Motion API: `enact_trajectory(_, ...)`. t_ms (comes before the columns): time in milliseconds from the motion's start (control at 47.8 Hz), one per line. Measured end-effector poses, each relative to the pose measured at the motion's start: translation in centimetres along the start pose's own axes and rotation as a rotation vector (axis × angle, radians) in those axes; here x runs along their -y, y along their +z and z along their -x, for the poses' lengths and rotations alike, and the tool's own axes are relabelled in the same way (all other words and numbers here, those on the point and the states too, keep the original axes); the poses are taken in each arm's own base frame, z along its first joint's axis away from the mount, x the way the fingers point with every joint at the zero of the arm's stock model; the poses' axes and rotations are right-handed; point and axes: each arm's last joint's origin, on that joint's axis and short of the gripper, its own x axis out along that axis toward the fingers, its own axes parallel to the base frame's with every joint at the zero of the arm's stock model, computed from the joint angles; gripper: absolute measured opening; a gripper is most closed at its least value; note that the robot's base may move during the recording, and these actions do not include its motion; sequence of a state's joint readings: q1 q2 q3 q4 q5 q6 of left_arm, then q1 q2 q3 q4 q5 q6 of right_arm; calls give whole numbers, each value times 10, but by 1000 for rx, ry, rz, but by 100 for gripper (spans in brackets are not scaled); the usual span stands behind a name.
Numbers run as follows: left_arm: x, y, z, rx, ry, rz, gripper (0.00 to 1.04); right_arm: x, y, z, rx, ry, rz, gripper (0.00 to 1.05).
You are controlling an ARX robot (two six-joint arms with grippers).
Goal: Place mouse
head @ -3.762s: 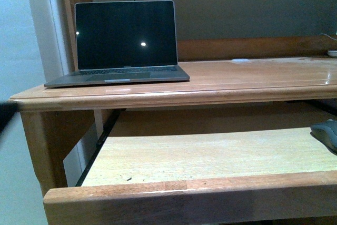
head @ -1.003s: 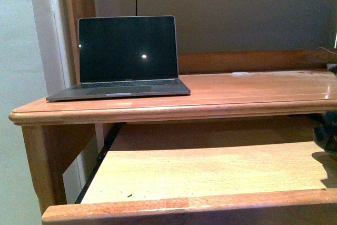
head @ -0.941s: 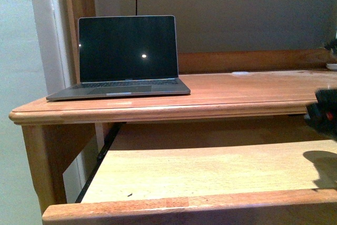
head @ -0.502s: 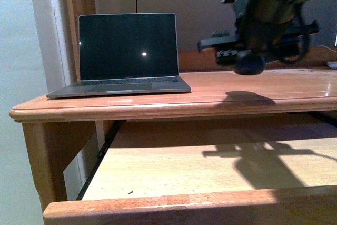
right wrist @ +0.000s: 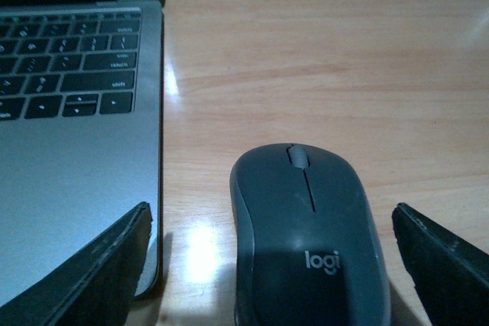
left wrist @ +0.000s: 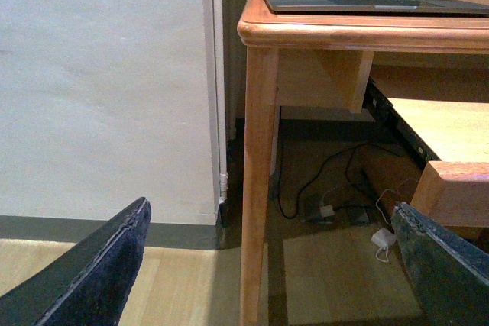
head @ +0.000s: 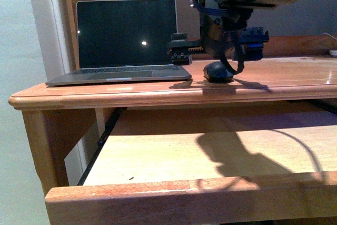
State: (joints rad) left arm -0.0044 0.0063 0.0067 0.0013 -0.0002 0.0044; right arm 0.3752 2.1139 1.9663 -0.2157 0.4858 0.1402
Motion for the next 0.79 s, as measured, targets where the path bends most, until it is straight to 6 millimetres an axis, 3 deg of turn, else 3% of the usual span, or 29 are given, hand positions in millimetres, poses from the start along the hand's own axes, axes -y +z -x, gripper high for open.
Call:
enact_trajectory(146, 0, 0, 0, 0, 0, 0, 97, 30, 10, 25, 75, 64, -59, 97)
enact_trajectory(251, 0, 0, 0, 0, 0, 0, 97, 86, 20, 78, 175, 122, -94, 97)
enact_trajectory(355, 0, 0, 0, 0, 0, 0, 97, 130, 7, 121, 224, 161, -67, 97)
enact_trajectory(460, 0, 0, 0, 0, 0, 0, 97, 159, -29, 142, 189, 208, -21, 97)
enact_trajectory(523, 0, 0, 0, 0, 0, 0, 97, 185, -71, 155, 118, 227, 8, 97)
enact_trajectory(648, 0, 0, 0, 0, 0, 0, 97, 217, -142, 175, -9, 250, 53, 97)
enact_trajectory(794, 0, 0, 0, 0, 0, 0, 97, 228, -183, 188, -70, 256, 80, 97)
